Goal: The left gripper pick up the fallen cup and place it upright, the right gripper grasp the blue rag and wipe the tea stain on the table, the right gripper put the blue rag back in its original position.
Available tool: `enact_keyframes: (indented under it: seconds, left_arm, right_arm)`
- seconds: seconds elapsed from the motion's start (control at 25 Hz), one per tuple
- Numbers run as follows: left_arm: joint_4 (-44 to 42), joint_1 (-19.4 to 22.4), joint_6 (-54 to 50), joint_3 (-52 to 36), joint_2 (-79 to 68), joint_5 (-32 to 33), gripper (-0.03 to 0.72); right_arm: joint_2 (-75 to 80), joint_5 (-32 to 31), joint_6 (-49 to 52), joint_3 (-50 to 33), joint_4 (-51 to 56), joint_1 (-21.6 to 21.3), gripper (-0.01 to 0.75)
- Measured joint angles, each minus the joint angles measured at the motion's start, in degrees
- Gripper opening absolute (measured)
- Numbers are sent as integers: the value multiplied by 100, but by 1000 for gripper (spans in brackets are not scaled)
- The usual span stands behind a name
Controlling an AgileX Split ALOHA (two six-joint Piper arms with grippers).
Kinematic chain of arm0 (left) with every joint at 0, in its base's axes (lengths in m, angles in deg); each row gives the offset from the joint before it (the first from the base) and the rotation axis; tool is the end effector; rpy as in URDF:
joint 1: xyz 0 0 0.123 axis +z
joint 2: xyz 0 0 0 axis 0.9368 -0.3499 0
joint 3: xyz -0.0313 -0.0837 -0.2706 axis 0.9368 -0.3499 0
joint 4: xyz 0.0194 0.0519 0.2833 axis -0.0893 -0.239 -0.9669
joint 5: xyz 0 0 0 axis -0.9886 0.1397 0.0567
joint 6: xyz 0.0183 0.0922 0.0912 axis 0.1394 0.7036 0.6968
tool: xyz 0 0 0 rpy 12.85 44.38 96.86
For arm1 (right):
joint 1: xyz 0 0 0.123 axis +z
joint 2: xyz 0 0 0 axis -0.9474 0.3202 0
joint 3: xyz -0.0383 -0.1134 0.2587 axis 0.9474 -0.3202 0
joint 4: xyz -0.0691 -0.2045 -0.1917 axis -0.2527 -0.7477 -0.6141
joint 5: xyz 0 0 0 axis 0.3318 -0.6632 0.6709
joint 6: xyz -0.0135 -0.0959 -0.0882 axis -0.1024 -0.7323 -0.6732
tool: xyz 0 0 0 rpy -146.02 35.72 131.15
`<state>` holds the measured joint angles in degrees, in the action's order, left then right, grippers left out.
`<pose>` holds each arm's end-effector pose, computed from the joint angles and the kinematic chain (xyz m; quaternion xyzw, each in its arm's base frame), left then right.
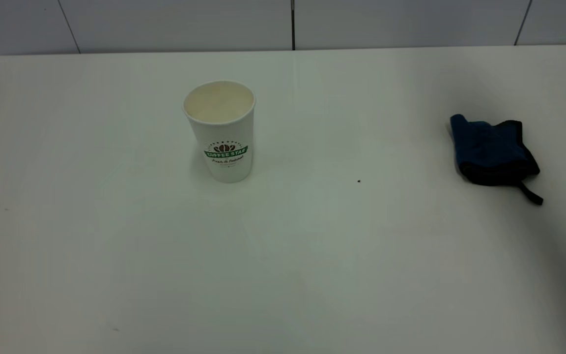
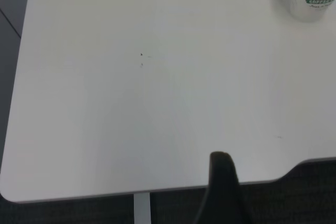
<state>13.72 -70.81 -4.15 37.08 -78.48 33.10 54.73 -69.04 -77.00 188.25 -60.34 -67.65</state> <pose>0.0585 -0.0031 0.2657 0.0415 0.8676 0.0047 0.4955 0.4773 0.0265 0.2239 -0.0377 0.9813 -0.0114 0.1885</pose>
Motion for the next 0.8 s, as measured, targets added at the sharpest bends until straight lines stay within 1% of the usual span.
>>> enact_keyframes:
  seconds: [0.12,0.24,0.44,0.56,0.68,0.8]
  left_arm:
    - [0,0,0,0,0,0,585]
    - [0,0,0,0,0,0,585]
    - [0,0,0,0,0,0,585]
    - [0,0,0,0,0,0,585]
    - [0,0,0,0,0,0,585]
    - [0,0,-10,0,0,0,585]
  right_arm:
    - [-1235,-362,0,-911,51,23,553]
    - [-2378,-576,0,-2115,57,23,538]
    - [-4442,-605,223,-4361,63,23,535]
    - [-5827,-629,467,-5473,63,23,535]
    - [-7095,-607,600,-6288,63,23,535]
    - [-8136,-421,625,-6845,57,23,535]
